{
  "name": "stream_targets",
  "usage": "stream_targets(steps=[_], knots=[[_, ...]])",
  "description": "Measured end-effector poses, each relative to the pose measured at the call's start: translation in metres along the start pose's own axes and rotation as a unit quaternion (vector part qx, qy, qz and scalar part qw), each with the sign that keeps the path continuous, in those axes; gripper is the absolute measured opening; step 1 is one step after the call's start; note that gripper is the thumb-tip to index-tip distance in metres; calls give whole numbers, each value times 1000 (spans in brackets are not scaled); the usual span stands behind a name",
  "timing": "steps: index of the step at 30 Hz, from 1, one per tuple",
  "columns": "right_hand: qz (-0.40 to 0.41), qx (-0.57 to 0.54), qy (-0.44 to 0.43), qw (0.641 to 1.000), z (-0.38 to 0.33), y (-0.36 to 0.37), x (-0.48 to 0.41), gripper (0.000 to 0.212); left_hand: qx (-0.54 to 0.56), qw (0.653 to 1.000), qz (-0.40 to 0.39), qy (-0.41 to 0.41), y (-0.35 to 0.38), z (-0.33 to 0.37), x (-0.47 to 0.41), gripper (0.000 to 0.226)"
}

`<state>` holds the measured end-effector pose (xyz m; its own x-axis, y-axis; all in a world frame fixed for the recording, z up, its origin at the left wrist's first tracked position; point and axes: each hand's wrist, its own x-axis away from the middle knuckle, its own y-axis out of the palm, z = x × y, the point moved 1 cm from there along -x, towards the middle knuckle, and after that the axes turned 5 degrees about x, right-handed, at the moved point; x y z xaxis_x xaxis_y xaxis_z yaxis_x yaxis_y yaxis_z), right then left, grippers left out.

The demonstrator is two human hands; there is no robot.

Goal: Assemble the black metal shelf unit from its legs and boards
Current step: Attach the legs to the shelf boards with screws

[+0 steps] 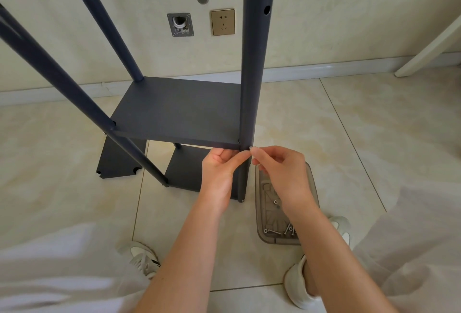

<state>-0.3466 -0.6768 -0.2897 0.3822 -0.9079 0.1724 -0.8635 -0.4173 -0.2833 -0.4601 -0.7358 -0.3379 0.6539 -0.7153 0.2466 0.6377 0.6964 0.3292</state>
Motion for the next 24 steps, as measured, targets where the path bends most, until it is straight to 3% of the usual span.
stream_targets(steps=[13, 20, 24], knots=[[33, 67, -66, 995, 1, -2, 8, 5, -36, 999, 29, 18, 0, -1, 3, 18], [-3, -33, 8, 999, 1, -5, 3, 11, -14, 1000, 14, -1, 1, 1, 6, 21], [-7, -37, -3, 999, 1, -4, 2, 6, 18, 999, -21, -16, -3, 3, 5, 21]])
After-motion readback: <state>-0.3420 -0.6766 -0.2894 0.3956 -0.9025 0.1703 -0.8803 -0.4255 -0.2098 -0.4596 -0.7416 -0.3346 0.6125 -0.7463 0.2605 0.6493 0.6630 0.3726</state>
